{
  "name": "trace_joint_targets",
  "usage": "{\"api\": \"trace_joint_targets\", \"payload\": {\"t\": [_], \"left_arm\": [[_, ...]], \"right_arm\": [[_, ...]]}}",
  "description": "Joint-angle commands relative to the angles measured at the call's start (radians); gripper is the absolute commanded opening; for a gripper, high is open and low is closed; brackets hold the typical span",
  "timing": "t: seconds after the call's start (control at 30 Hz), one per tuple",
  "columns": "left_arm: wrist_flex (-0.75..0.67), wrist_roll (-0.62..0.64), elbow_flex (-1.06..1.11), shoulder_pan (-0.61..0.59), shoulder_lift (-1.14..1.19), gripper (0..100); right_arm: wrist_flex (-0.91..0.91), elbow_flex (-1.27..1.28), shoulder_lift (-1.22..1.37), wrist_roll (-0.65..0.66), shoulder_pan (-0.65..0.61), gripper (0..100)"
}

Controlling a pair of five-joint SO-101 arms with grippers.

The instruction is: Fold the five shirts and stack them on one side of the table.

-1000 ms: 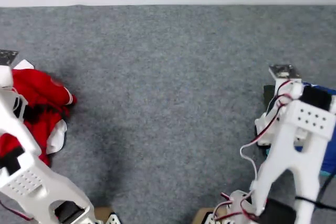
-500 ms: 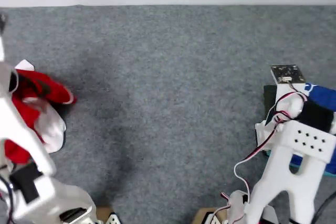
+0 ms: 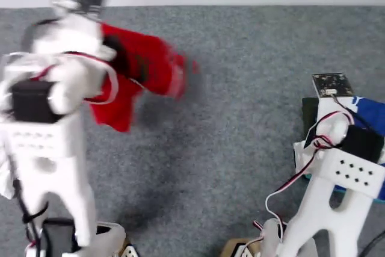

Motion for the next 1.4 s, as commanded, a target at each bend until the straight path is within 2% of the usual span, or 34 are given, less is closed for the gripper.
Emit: {"api": "trace_joint_targets", "payload": {"t": [0.0, 0.1, 0.17, 0.3, 0.43, 0.63, 0.77, 0.9, 1.03, 1.1, 1.2, 1.37], "left_arm": [[-0.006, 0.018, 0.15, 0.038, 0.091, 1], [-0.037, 0.017, 0.277, 0.026, 0.241, 10], [-0.035, 0.021, 0.282, -0.008, 0.33, 16], [0.023, -0.04, 0.223, -0.04, 0.373, 17], [0.124, -0.094, 0.11, -0.046, 0.316, 17], [0.152, -0.132, 0.062, -0.126, 0.17, 17], [0.153, -0.129, 0.065, -0.278, 0.114, 17], [0.155, -0.127, 0.067, -0.462, 0.097, 17], [0.155, -0.127, 0.07, -0.605, 0.095, 17], [0.153, -0.135, 0.099, -0.647, 0.094, 17], [0.15, -0.137, 0.147, -0.684, 0.094, 17], [0.147, -0.166, 0.196, -0.712, 0.094, 17]], "right_arm": [[0.044, -0.003, -0.031, -0.012, -0.007, 0.9], [0.044, -0.003, -0.03, -0.012, -0.007, 0.9], [0.044, -0.003, -0.025, -0.012, -0.007, 0.9], [0.044, -0.003, -0.024, -0.012, -0.013, 0.9], [0.039, -0.003, -0.018, -0.011, -0.036, 0.9], [0.036, -0.017, 0.113, -0.017, -0.266, 0.9], [0.01, -0.094, 0.262, -0.086, -0.464, 0.9], [-0.07, -0.222, 0.46, -0.14, -0.598, 2.9], [-0.107, -0.423, 0.694, -0.153, -0.636, 17.2], [-0.122, -0.552, 0.816, -0.215, -0.642, 21.3], [-0.134, -0.76, 0.995, -0.296, -0.661, 22.3], [-0.093, -1.08, 1.257, -0.318, -0.72, 22.2]]}}
